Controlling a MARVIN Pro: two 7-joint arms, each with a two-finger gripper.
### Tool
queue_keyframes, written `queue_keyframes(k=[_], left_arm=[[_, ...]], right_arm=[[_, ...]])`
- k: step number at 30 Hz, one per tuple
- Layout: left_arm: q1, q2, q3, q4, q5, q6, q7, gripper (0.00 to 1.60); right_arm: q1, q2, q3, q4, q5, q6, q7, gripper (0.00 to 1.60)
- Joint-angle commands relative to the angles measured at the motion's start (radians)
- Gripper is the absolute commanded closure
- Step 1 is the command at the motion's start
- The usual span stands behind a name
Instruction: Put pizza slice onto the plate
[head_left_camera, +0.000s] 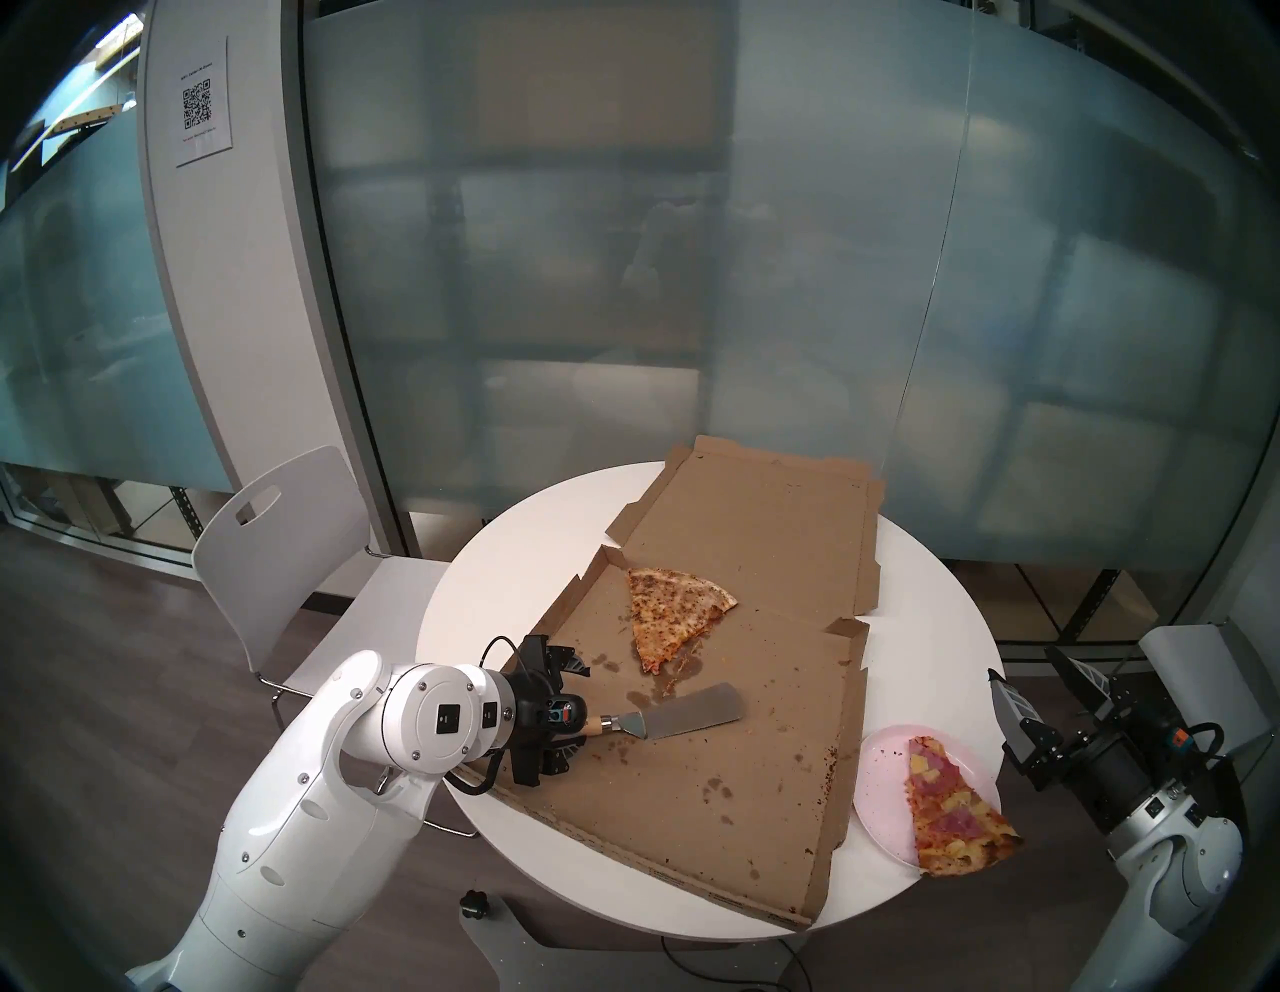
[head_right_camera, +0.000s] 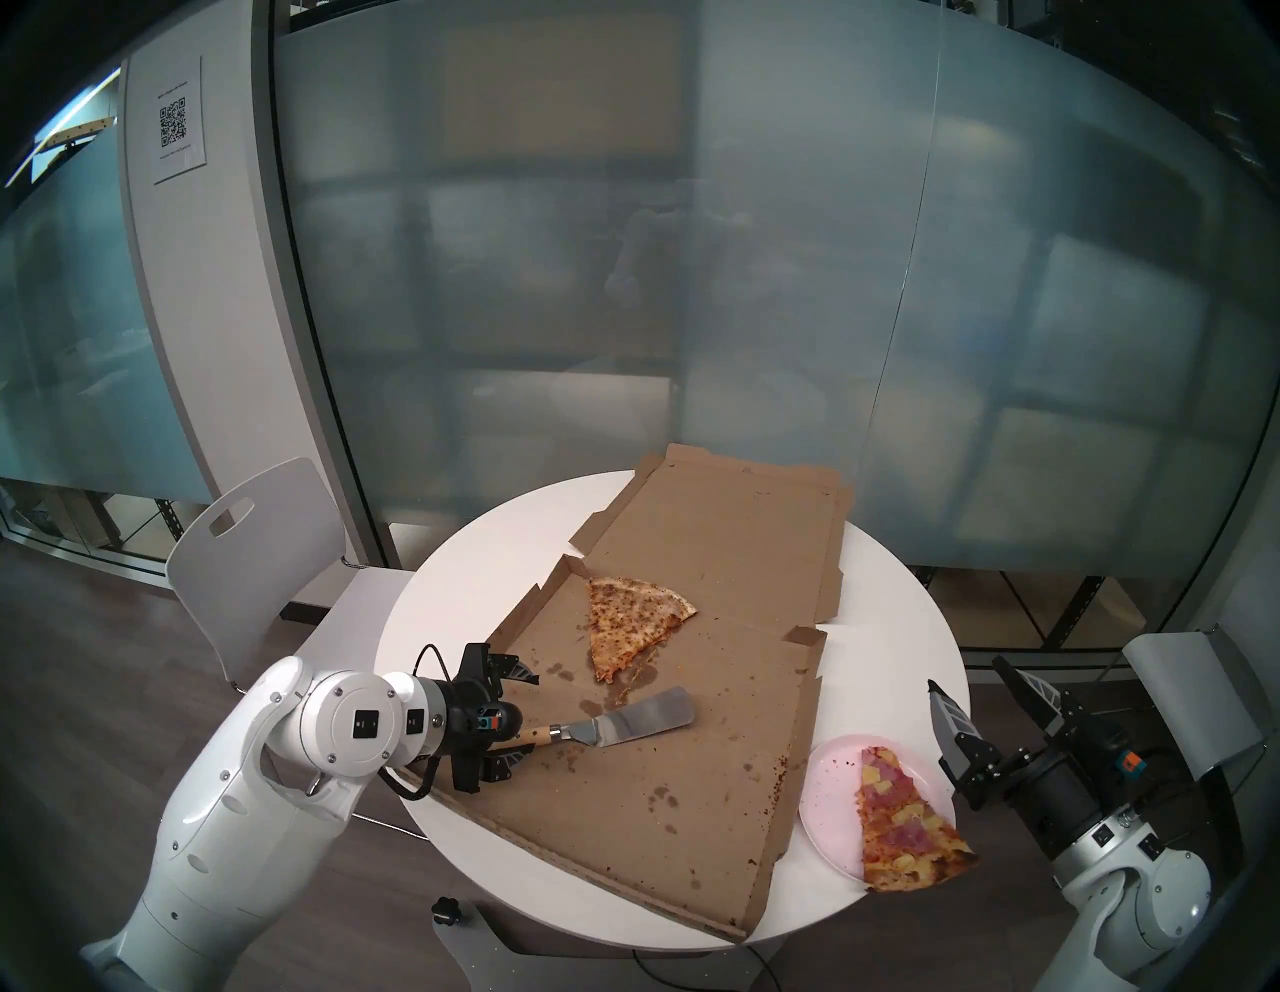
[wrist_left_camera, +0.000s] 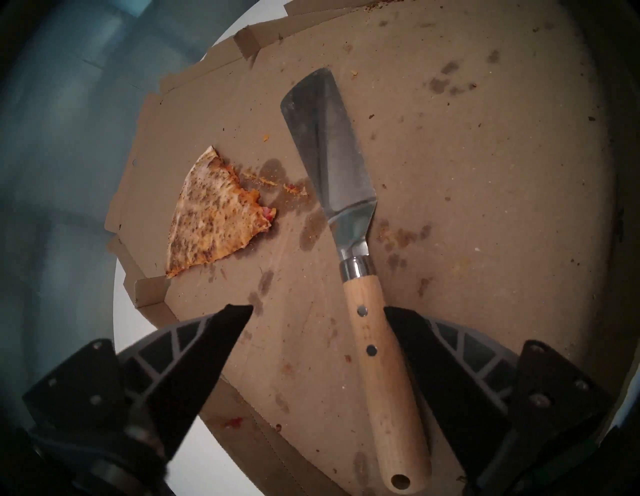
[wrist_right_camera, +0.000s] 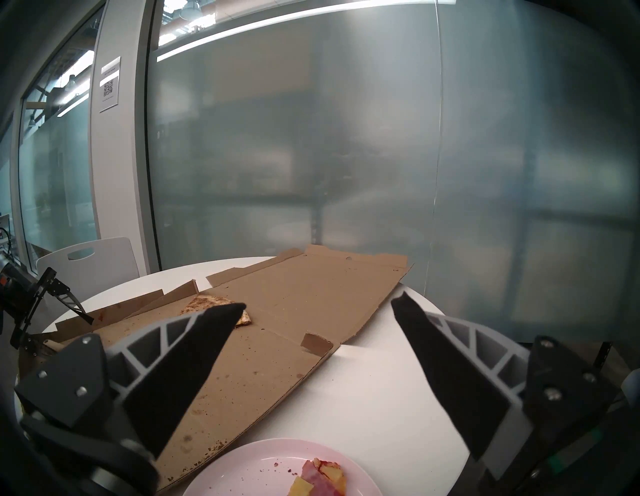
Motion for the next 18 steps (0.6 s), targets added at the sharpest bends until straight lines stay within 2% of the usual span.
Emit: queue_keyframes(k=[1, 10, 13, 15, 18], left_arm=[[0.020, -0.003, -0.032, -0.078, -0.043, 0.011, -0.021, 0.00], [0.040, 0.003, -0.074, -0.115, -0.076, 0.025, -0.053, 0.00], [0.056, -0.014, -0.114, -0.129, -0.104, 0.032, -0.034, 0.00], [0.078, -0.052, -0.144, -0.137, -0.133, 0.034, 0.009, 0.00], [0.102, -0.079, -0.161, -0.142, -0.158, 0.034, 0.042, 0.00]], right_arm=[[0.004, -0.001, -0.001, -0.013, 0.013, 0.004, 0.006, 0.00], [0.010, 0.003, -0.007, -0.013, 0.007, 0.010, 0.010, 0.00], [0.012, 0.004, -0.010, -0.012, 0.004, 0.011, 0.012, 0.00], [0.014, 0.005, -0.014, -0.010, 0.001, 0.010, 0.013, 0.00], [0.016, 0.007, -0.021, -0.012, -0.002, 0.012, 0.011, 0.00]])
